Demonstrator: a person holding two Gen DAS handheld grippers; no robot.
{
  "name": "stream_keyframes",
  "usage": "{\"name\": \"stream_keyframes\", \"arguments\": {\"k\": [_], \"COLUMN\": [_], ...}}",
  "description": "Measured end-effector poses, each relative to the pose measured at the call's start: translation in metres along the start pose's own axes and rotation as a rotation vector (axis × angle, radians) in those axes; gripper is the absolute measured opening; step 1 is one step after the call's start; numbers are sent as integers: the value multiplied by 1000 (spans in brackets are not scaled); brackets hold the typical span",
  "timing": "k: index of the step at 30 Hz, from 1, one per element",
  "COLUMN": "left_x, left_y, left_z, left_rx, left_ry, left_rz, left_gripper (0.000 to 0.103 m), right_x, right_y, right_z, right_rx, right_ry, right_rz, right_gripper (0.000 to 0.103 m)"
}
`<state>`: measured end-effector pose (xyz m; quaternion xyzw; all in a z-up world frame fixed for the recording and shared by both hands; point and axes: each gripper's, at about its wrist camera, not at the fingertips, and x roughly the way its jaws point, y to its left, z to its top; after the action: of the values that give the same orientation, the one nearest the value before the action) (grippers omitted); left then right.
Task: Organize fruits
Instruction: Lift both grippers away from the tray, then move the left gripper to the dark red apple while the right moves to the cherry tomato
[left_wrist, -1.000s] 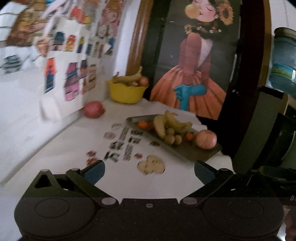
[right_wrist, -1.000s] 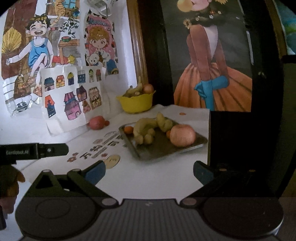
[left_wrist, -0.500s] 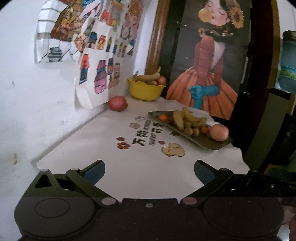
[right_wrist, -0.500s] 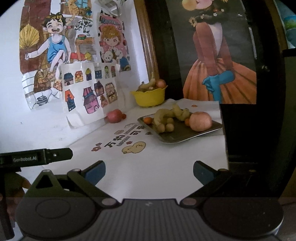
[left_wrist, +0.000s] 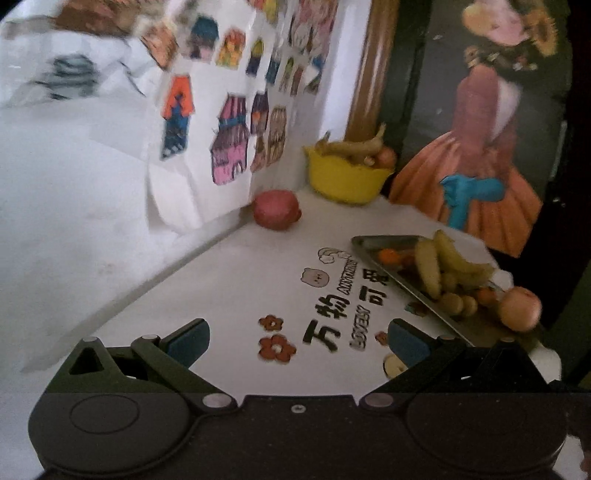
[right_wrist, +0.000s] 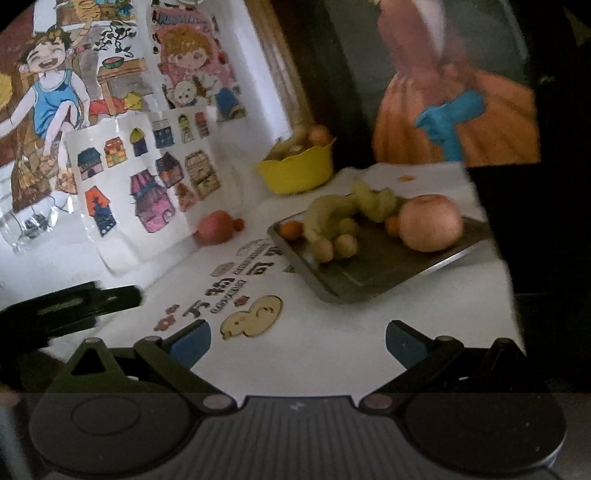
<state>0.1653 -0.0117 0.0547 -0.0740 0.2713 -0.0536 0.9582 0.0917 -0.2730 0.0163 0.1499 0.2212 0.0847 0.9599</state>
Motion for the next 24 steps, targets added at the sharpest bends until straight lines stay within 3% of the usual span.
{"name": "stream_keyframes", "arguments": {"k": [6, 10, 13, 17, 24], "left_x": [47, 48, 27, -11, -67], "left_y": [-28, -51, -71, -93, -120], "left_z": [35, 58, 80, 113, 160], "left_rx": [-4, -37, -56, -120, -221], "left_ry": [130, 271, 333, 347, 335], "left_rz": [101, 133, 160, 163, 200], "left_gripper": [102, 102, 102, 102, 102], "right_x": [18, 23, 13, -12, -49], "right_y": [-43, -60, -64, -66, -59], "right_z": [29, 50, 74, 116, 198], "right_rx": [62, 170, 218, 226, 110], "right_ry": [35, 173, 290, 399, 499], "right_rz": [164, 136, 102, 73, 37], "right_gripper": [103, 103, 103, 103, 103]}}
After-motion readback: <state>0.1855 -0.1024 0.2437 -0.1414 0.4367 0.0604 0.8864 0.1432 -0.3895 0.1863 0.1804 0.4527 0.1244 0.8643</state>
